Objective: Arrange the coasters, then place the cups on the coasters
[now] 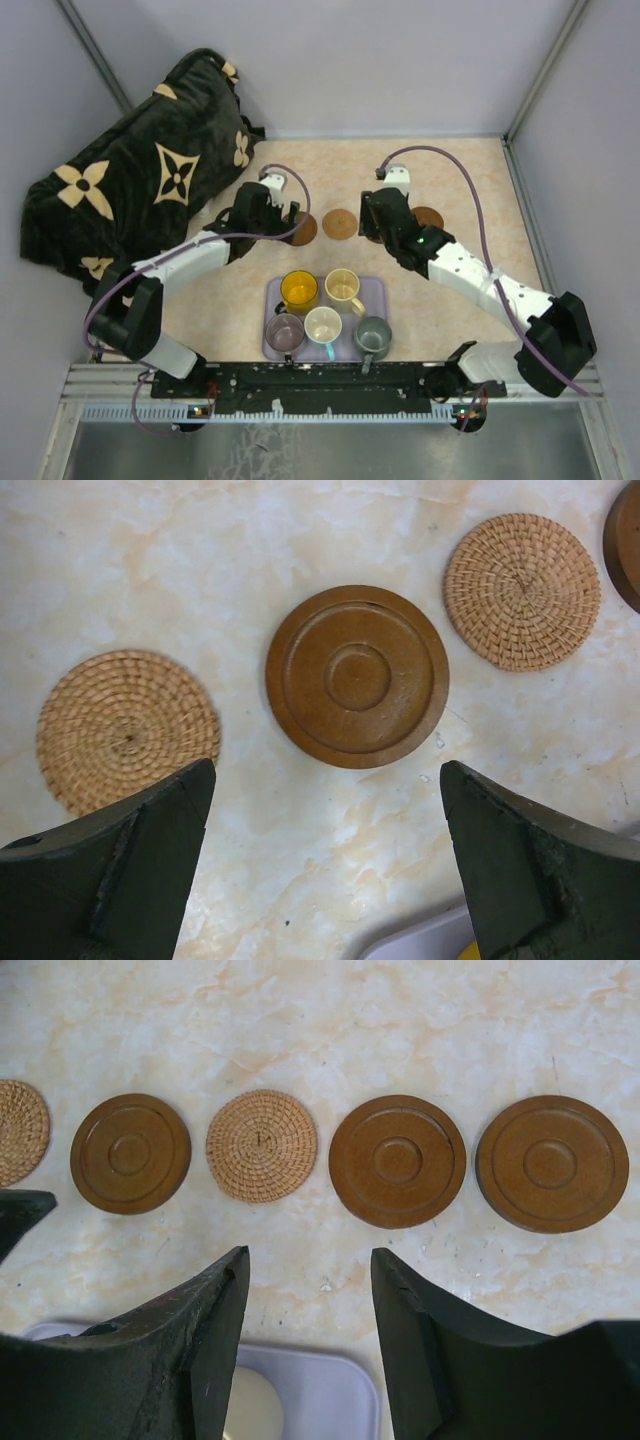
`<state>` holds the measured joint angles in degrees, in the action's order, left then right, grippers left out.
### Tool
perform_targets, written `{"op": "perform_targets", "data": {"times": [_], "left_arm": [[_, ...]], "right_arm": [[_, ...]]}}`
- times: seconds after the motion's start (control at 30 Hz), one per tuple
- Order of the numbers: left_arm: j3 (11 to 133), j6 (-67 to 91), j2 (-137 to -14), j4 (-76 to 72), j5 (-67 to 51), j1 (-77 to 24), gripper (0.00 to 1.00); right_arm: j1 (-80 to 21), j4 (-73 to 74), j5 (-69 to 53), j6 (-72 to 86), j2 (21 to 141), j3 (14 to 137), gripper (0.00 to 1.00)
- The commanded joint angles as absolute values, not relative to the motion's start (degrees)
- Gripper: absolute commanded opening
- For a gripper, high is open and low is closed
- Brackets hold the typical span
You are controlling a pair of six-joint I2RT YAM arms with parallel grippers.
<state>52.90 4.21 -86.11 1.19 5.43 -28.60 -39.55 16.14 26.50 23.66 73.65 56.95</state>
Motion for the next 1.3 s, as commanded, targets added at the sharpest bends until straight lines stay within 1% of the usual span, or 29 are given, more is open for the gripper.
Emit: {"op": "perform_targets", "data": {"times": [0.0,0.2,0.53,1.1,1.27], "left_arm": [[56.08,3.31,-89.88,-0.18,4.3,-31.1,1.0],[58.19,1.71,-93.2,-1.14,5.48,-34.32,1.0],[63.21,-0.5,-99.69,0.26,7.63,-36.66,1.0],[65.04,3.92,-104.25,1.63,3.83,-36.91,1.0],[65.06,5.06,-104.97,1.58,4.54,-36.87,0.99]], "right_arm": [[-38.94,14.5,28.36,24.22,71.38,56.62,0.53],[-38.47,13.74,28.65,24.06,71.79,56.1,0.52],[-36.76,12.41,27.37,24.46,72.24,55.02,0.52],[-36.12,12.15,26.13,25.19,72.08,54.2,0.52],[-36.15,12.25,26.18,25.21,72.07,54.26,0.53]]}}
